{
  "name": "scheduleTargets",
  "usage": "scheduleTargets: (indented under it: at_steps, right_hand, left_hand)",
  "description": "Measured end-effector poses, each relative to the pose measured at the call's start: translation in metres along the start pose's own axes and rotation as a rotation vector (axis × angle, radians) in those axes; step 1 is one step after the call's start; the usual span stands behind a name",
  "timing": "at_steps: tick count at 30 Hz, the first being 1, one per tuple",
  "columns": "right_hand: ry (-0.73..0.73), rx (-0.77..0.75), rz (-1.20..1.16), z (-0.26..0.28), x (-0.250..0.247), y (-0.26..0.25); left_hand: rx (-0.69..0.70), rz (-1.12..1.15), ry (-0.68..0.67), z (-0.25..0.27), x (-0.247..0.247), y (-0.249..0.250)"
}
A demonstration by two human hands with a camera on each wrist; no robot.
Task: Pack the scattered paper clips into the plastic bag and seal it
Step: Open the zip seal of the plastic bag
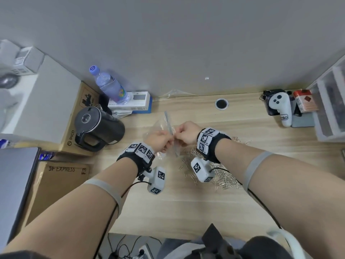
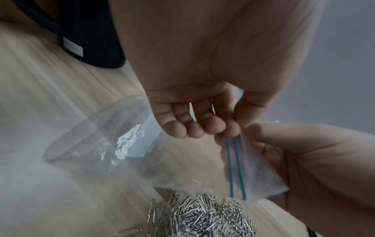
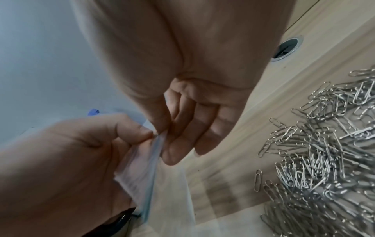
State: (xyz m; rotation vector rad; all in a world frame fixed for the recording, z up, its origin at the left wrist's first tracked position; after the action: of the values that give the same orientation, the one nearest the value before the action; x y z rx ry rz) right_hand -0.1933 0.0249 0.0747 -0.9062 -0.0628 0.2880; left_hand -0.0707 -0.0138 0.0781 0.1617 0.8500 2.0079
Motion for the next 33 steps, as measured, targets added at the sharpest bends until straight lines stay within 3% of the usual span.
scheduleTargets:
  at_steps: [5, 12, 18, 28, 33]
  right_hand:
    - [0.058, -0.045, 0.045, 0.0, 0.007, -0.006]
    - [-0.067, -0.072, -0.106, 0.005, 0.015, -0.01]
    - [-0.107, -0.029, -0.28, 0.003, 0.025, -0.009]
    - [-0.134, -0.062, -0.114, 0.001, 0.027, -0.009]
    - [-0.185, -0.052, -0.245, 0.002, 0.029, -0.006]
  left_hand:
    - [0.015, 0.18, 0.074, 0.007, -0.002, -0.003]
    - [0.07, 0.284, 0.126, 0.015, -0.008, -0.013]
    - [0.02, 0.236, 0.159, 0.023, -0.012, -0.009]
    - [-0.002, 0.029, 0.036, 0.024, -0.008, -0.002]
    - [0.086, 0.147, -0.028, 0.026, -0.007, 0.0]
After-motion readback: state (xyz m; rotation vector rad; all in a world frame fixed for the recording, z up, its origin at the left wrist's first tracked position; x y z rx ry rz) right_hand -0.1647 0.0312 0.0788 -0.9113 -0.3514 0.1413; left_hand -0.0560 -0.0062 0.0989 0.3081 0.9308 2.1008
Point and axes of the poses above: each hand's wrist, its own z-axis away from the middle knuckle, its own x-axis out of the palm, y = z × x, the point moved 7 cm from there along -z, towards the middle knuckle, and after that the axes turned 11 degrees about -y, right-handed, at the moved point
